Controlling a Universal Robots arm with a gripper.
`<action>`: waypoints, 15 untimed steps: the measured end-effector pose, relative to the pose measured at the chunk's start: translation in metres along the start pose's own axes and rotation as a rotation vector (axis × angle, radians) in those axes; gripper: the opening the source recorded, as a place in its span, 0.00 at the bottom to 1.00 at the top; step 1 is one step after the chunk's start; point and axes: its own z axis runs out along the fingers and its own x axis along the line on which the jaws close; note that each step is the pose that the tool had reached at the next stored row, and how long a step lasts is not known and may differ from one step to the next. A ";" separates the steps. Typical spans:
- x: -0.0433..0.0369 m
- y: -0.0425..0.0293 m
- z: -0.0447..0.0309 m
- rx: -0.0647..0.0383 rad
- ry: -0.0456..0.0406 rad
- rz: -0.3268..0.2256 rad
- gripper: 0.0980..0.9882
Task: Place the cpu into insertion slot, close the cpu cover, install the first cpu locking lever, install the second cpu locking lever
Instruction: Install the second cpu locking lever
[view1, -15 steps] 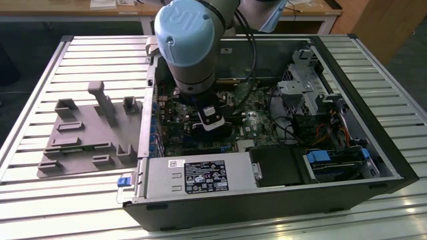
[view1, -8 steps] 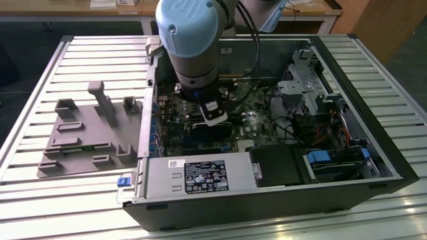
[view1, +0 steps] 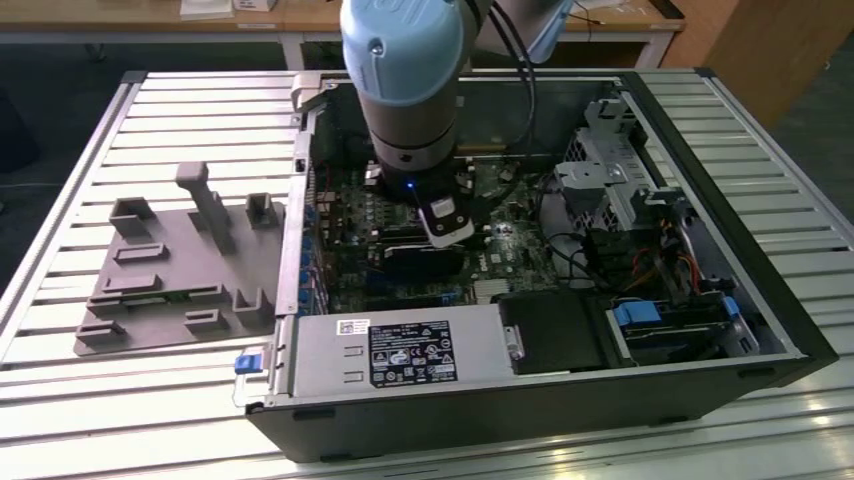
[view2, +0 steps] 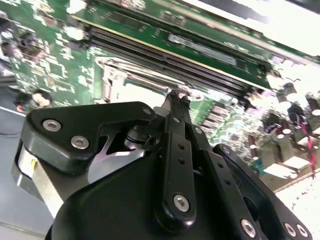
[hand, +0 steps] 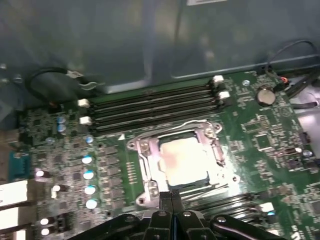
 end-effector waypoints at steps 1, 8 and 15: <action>-0.0021 0.0008 0.0004 0.004 -0.0010 0.000 0.00; -0.0135 0.0112 0.0048 0.054 -0.0123 -0.006 0.00; -0.0139 0.0295 0.0120 0.090 -0.0198 -0.010 0.00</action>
